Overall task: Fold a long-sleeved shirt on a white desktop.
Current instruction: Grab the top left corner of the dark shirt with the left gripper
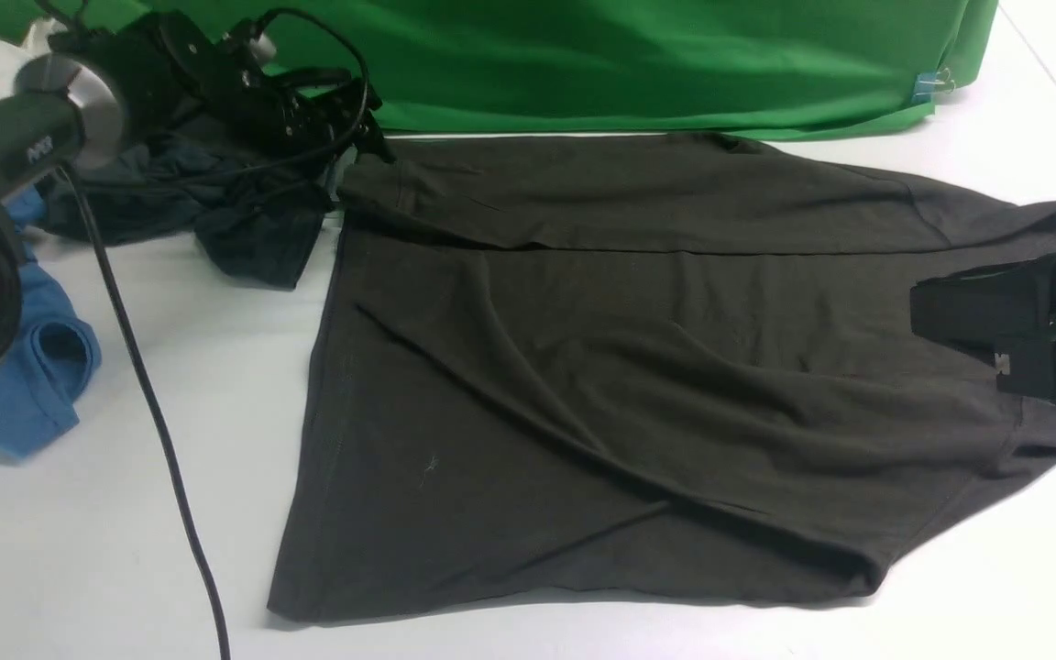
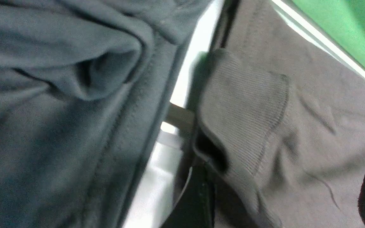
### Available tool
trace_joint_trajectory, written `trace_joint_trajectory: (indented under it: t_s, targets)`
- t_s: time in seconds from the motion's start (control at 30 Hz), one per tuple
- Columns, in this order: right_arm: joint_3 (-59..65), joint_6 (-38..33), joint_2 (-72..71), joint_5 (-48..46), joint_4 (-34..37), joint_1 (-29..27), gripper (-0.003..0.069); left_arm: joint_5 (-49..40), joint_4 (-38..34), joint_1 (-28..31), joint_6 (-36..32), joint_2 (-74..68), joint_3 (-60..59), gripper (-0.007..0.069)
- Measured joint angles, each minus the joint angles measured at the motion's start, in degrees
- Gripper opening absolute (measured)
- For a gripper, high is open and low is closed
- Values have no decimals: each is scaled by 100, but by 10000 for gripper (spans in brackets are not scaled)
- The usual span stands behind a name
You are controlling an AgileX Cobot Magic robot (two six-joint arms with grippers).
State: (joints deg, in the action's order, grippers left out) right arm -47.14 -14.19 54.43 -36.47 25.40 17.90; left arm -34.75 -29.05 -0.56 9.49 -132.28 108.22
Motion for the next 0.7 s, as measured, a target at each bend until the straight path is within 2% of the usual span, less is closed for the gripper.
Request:
trace_joint_trajectory:
  t_s: [0.13,0.3,0.43,0.47,0.5,0.53,0.57,0.6,0.67,0.7]
  targets:
    - [0,6,0,0,0,0,240,130,-44,0,0,-123,0,618]
    - [0,6,0,6,0,0,240,280,-44,0,-263,-235,0,533]
    - [0,6,0,18,0,0,240,273,-44,0,-415,-267,0,402]
    - [0,6,0,18,0,0,240,273,-44,0,-415,-266,0,393]
    - [0,6,0,40,0,0,240,256,-44,0,-446,-266,0,316]
    - [0,6,0,54,0,0,240,256,-44,0,-456,-266,0,270]
    - [0,6,0,54,0,0,240,250,-44,0,-456,-266,0,261]
    - [0,6,0,67,0,0,240,235,-44,0,-461,-266,0,197]
    - [0,6,0,74,0,0,240,215,-44,0,-474,-266,0,138]
    - [0,6,0,82,0,0,240,194,-44,0,-471,-266,0,80]
